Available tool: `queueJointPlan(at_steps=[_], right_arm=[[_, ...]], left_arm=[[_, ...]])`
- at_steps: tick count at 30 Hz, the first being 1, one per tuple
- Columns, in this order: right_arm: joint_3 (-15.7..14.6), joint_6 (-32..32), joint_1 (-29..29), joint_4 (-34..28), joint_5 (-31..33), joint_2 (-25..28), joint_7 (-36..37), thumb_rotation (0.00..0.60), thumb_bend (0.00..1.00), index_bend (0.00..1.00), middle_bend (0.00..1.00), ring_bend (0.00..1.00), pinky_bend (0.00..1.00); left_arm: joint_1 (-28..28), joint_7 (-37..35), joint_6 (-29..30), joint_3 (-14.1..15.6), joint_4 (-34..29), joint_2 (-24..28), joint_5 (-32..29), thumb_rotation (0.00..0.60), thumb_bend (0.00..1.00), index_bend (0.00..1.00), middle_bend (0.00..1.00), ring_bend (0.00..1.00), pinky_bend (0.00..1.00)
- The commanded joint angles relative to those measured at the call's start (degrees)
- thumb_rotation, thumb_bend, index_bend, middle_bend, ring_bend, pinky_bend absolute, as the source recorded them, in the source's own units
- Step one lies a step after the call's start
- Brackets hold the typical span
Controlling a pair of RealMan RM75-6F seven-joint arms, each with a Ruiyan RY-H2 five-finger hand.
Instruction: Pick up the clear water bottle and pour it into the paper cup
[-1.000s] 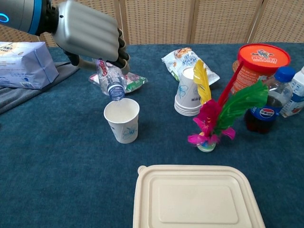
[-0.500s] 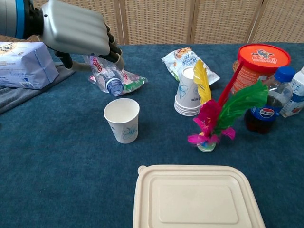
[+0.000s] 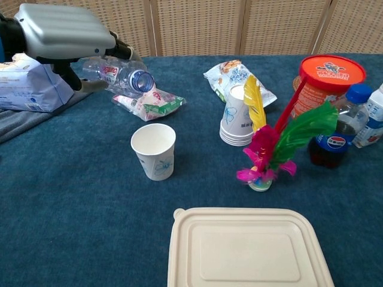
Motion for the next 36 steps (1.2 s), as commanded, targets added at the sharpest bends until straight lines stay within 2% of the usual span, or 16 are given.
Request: queueJointPlan(at_steps=[1, 7, 14, 21, 28, 36], right_arm=[[0.0, -0.2, 0.2, -0.3, -0.1, 0.1, -0.3, 0.6, 0.45, 0.0, 0.02, 0.0, 0.0], [-0.3, -0.6, 0.5, -0.8, -0.5, 0.3, -0.7, 0.6, 0.45, 0.0, 0.02, 0.0, 0.0], [-0.3, -1.0, 1.0, -1.5, -1.0, 0.6, -1.3, 0.6, 0.45, 0.0, 0.02, 0.0, 0.0], [-0.3, -1.6, 1.7, -2.2, -1.3, 0.9, -2.2, 0.6, 0.45, 0.0, 0.02, 0.0, 0.0], [-0.2, -2.9, 3.0, -3.2, -1.9, 0.8, -3.4, 0.6, 0.45, 0.0, 0.02, 0.0, 0.0], [-0.3, -3.9, 4.3, -5.4, -3.0, 0.9, -5.7, 0.6, 0.45, 0.0, 0.02, 0.0, 0.0]], left_arm=[[2.7, -2.8, 3.4, -1.3, -1.7, -1.0, -2.6, 0.6, 0.6, 0.23, 0.3, 0.33, 0.42], [7.7, -9.4, 9.7, -3.5, -3.7, -2.9, -7.1, 0.6, 0.59, 0.23, 0.32, 0.36, 0.45], [12.2, -20.8, 11.3, -5.7, -8.7, -2.0, -13.6, 0.6, 0.58, 0.21, 0.3, 0.35, 0.44], [17.3, -35.6, 12.5, -7.8, -12.7, -0.4, -17.8, 0.6, 0.58, 0.21, 0.3, 0.35, 0.44], [21.0, -46.6, 12.7, -8.5, -13.6, 1.3, -16.9, 0.6, 0.58, 0.22, 0.3, 0.35, 0.44], [24.7, -60.4, 12.2, -7.1, -12.1, 3.0, -11.7, 0.6, 0.58, 0.21, 0.29, 0.34, 0.43]])
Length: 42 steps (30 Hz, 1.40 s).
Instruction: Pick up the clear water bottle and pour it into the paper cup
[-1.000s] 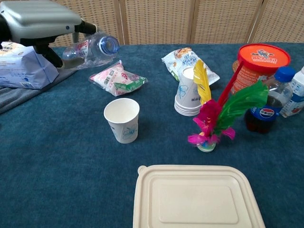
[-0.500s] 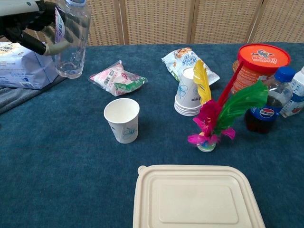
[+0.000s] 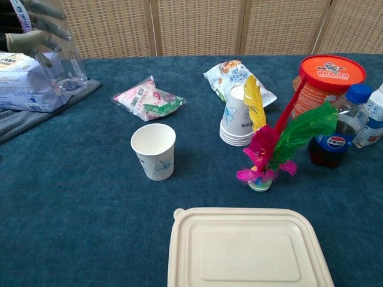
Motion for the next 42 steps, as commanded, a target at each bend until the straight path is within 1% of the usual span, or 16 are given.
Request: queueJointPlan(at_steps=[1, 4, 9, 18, 22, 28, 34, 42], right_arm=[[-0.1, -0.3, 0.3, -0.7, -0.1, 0.1, -0.7, 0.6, 0.45, 0.0, 0.02, 0.0, 0.0], [-0.1, -0.7, 0.6, -1.4, -0.1, 0.2, -1.1, 0.6, 0.45, 0.0, 0.02, 0.0, 0.0], [-0.2, -0.8, 1.0, -2.1, -0.4, 0.3, -1.4, 0.6, 0.45, 0.0, 0.02, 0.0, 0.0], [-0.7, -1.0, 0.9, -2.1, 0.1, 0.0, -1.7, 0.6, 0.45, 0.0, 0.02, 0.0, 0.0], [-0.6, -0.7, 1.0, -2.0, 0.3, -0.1, -1.6, 0.6, 0.45, 0.0, 0.02, 0.0, 0.0], [-0.4, -0.2, 1.0, -2.2, 0.3, 0.4, -1.5, 0.6, 0.45, 0.0, 0.02, 0.0, 0.0], [-0.5, -0.3, 1.0, -2.1, 0.7, 0.4, -1.2, 0.6, 0.45, 0.0, 0.02, 0.0, 0.0], [-0.6, 0.5, 0.4, -1.7, 1.2, 0.7, -0.5, 0.6, 0.45, 0.0, 0.02, 0.0, 0.0]], left_arm=[[2.5, -6.7, -0.4, 1.2, 1.3, 1.1, 3.4, 0.6, 0.58, 0.21, 0.29, 0.34, 0.43], [3.3, -9.7, -0.7, 2.0, 2.7, 1.2, 5.0, 0.6, 0.58, 0.21, 0.29, 0.33, 0.42], [4.3, -12.6, -1.3, 3.7, 6.0, 0.3, 7.2, 0.6, 0.58, 0.21, 0.28, 0.32, 0.41], [5.5, -13.2, -0.9, 6.3, 12.9, -3.5, 10.6, 0.6, 0.58, 0.2, 0.28, 0.31, 0.4], [6.0, -12.3, 1.0, 7.0, 16.2, -6.1, 12.4, 0.6, 0.58, 0.2, 0.28, 0.31, 0.4], [6.2, -12.6, 1.3, 8.1, 20.2, -9.1, 13.8, 0.6, 0.58, 0.2, 0.28, 0.3, 0.39], [6.1, -13.1, 2.2, 7.9, 24.3, -13.1, 14.3, 0.6, 0.58, 0.2, 0.28, 0.3, 0.39], [4.3, -13.5, 1.5, 6.7, 27.2, -16.6, 14.3, 0.6, 0.57, 0.2, 0.28, 0.29, 0.39]])
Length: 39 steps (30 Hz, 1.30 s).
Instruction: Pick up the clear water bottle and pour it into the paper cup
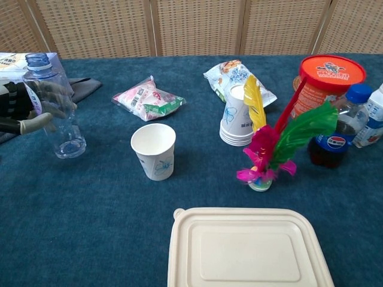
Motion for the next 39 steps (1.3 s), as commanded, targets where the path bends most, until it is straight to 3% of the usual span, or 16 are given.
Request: queueJointPlan(at_steps=[1, 18, 39], right_arm=[[0.0, 0.2, -0.1, 0.0, 0.0, 0.1, 0.2, 0.6, 0.45, 0.0, 0.02, 0.0, 0.0], [-0.2, 1.1, -0.9, 0.6, 0.5, 0.4, 1.2, 0.6, 0.45, 0.0, 0.02, 0.0, 0.0], [-0.2, 1.3, -1.2, 0.7, 0.6, 0.4, 1.2, 0.6, 0.45, 0.0, 0.02, 0.0, 0.0]], left_arm=[[-0.7, -0.1, -0.2, -0.5, 0.7, -1.1, 0.1, 0.6, 0.57, 0.2, 0.28, 0.29, 0.39], [-4.3, 0.4, -2.2, -1.5, 5.0, -5.8, 0.1, 0.6, 0.57, 0.2, 0.28, 0.27, 0.36], [-4.1, -1.2, -1.5, 1.1, 6.8, -5.3, 1.4, 0.6, 0.55, 0.1, 0.19, 0.21, 0.28]])
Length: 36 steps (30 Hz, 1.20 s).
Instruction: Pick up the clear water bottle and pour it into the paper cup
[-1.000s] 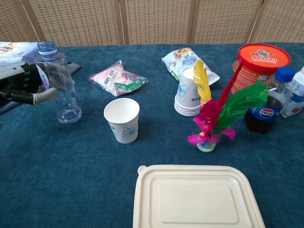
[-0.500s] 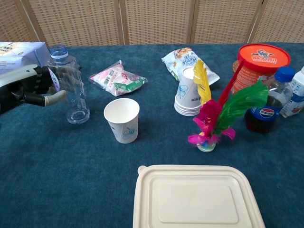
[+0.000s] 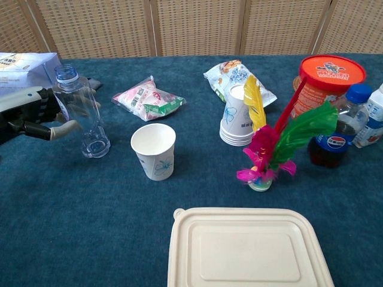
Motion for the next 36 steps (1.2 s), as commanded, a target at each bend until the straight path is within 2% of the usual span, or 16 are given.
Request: queueJointPlan(at_steps=[1, 8, 14, 22, 28, 33, 36], right_arm=[[0.0, 0.0, 0.0, 0.0, 0.0, 0.0, 0.0, 0.6, 0.45, 0.0, 0.02, 0.0, 0.0], [0.1, 0.1, 0.0, 0.0, -0.1, 0.0, 0.1, 0.6, 0.45, 0.0, 0.02, 0.0, 0.0], [0.1, 0.2, 0.0, -0.1, -0.2, 0.0, 0.0, 0.6, 0.45, 0.0, 0.02, 0.0, 0.0], [0.3, 0.3, 0.1, -0.3, -0.4, 0.0, -0.2, 0.6, 0.45, 0.0, 0.02, 0.0, 0.0], [0.4, 0.4, 0.2, -0.4, -0.6, 0.0, -0.3, 0.6, 0.45, 0.0, 0.03, 0.0, 0.0], [0.5, 0.2, 0.5, -0.7, -0.7, 0.0, -0.5, 0.6, 0.46, 0.0, 0.03, 0.0, 0.0], [0.6, -0.1, 0.7, -0.9, -0.6, 0.1, -0.7, 0.6, 0.46, 0.0, 0.03, 0.0, 0.0]], left_arm=[[0.0, 0.0, 0.1, 0.3, 0.0, 0.2, 0.2, 0.598, 0.55, 0.1, 0.19, 0.2, 0.28], [0.3, 0.2, 0.6, 0.8, 0.3, 0.3, 0.3, 0.596, 0.55, 0.09, 0.17, 0.19, 0.27], [0.3, -0.2, 0.6, 1.3, 0.4, 0.6, 0.6, 0.569, 0.55, 0.03, 0.12, 0.12, 0.22], [0.1, -0.3, 0.6, 2.3, -0.2, 1.8, 1.7, 0.472, 0.55, 0.0, 0.02, 0.0, 0.13], [0.4, -0.7, 1.3, 3.3, -1.4, 3.6, 2.4, 0.386, 0.53, 0.0, 0.0, 0.0, 0.05], [1.5, -1.2, 3.0, 3.7, -2.2, 5.0, 2.6, 0.351, 0.52, 0.0, 0.0, 0.0, 0.0], [2.5, -1.8, 4.5, 3.7, -3.0, 6.3, 2.3, 0.35, 0.52, 0.0, 0.0, 0.0, 0.0]])
